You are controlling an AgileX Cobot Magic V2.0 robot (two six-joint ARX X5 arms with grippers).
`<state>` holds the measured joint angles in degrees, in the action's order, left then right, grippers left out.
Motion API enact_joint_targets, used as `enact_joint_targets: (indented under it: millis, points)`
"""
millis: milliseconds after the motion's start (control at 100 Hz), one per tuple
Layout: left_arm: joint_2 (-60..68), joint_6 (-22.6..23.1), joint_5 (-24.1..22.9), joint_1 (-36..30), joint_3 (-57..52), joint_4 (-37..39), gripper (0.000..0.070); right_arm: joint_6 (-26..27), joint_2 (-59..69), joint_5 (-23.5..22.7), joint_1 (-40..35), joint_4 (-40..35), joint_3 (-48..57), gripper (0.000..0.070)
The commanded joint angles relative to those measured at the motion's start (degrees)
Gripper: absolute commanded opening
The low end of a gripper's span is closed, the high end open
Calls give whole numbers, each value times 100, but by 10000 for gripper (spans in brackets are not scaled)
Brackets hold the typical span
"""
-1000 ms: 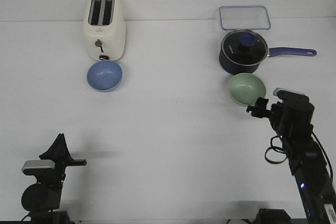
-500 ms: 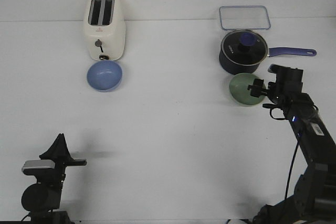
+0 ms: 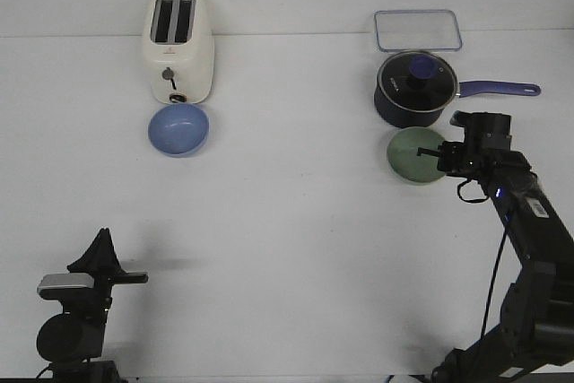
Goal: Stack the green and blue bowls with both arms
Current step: 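Reach the right gripper forward and grasp the rim of the pale green bowl, then carry the green bowl with the right gripper toward the table center and set it down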
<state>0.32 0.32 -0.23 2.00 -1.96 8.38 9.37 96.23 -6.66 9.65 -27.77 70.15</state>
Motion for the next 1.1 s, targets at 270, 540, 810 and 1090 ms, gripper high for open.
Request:
enact_joint_targets:
  millis: [270,540,810,1090]
  points:
    - [-7,-37,4,2,116,70,15,70,-1714,-603,-315,-531,33,0]
    - [-7,-37,7,2,116,74,14,328,-2833,-800,-1543,-549,-1067,0]
    - [-7,-815,9,2,114,74,14,699,-2876,-588,-3171,-505,-1659,0]
    - [-7,-1770,7,2,105,74,13,885,-2452,-155,-4229,-195,-1941,0]
